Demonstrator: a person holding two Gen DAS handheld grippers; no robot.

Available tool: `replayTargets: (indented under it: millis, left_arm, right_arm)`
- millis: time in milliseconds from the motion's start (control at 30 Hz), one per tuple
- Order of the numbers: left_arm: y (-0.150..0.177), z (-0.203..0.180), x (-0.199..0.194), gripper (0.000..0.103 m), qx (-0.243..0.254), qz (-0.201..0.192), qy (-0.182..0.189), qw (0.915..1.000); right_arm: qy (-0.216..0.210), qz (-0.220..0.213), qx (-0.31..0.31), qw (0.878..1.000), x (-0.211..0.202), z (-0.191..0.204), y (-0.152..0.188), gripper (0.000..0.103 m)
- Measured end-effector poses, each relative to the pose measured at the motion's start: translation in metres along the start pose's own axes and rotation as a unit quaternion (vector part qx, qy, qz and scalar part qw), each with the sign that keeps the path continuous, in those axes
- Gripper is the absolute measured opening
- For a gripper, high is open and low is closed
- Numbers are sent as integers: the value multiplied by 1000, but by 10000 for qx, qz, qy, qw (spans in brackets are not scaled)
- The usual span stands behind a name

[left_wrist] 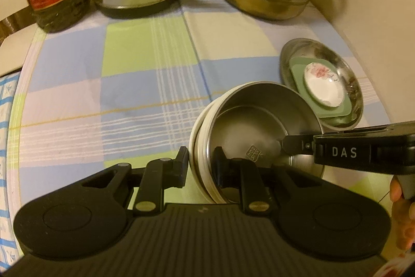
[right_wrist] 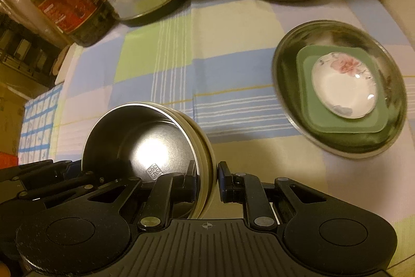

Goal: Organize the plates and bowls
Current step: 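Carry the bowl stack with both grippers over the steel plate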

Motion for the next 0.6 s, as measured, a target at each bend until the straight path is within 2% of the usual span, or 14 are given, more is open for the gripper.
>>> replayTargets:
  millis: [600]
  left_arm:
    - [-39,-88,7,18,649,-273,377,9968]
  right_arm:
    - [280,-483,459,9974,-54,-77,-10,16]
Point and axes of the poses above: each gripper's, at about its wrist camera, not at the fingertips, and x roughly the way its jaws point, z to its left, y to its underside, the point moved 2 cm from there along x, roughly the way its jaws point, and after that the axes turned 4 degrees about y, right-handed, at the moved point
